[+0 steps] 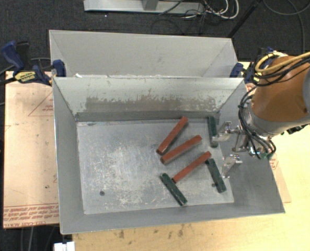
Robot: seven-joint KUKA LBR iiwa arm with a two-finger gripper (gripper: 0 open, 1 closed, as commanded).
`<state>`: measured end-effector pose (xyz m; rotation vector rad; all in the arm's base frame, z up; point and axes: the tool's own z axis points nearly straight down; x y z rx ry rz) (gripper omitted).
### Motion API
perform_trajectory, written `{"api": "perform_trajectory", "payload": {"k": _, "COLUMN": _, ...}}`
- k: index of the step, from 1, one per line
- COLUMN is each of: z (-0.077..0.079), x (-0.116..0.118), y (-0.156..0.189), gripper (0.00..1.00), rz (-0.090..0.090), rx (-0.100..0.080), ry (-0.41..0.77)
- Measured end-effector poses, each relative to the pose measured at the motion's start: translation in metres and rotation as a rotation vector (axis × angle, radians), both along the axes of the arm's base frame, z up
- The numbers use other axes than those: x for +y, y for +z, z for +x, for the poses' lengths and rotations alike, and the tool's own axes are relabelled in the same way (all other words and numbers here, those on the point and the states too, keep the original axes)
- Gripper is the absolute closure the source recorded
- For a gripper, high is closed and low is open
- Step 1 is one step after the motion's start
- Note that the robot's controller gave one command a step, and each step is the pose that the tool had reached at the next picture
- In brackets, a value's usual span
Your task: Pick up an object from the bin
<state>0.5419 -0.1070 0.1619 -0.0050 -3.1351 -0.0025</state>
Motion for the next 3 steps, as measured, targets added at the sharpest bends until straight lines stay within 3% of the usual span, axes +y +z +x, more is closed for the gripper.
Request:
{"api": "perform_trajectory", "payload": {"k": 1, "z": 0.002, "x": 0.0, "y": 0.004, "gripper": 0.0, "rz": -0.001, "rx": -0.007, "ry": 0.002}}
{"api": "perform_trajectory", "payload": {"k": 2, "z": 0.03, "x": -0.007, "y": -0.081, "gripper": 1.0, "rz": -0.003, "rx": -0.031, "ry": -0.02}}
{"api": "perform_trajectory", "payload": {"k": 3, "z": 0.03, "x": -0.007, "y": -0.081, "gripper": 1.0, "rz": -0.003, "rx": -0.031, "ry": -0.02}}
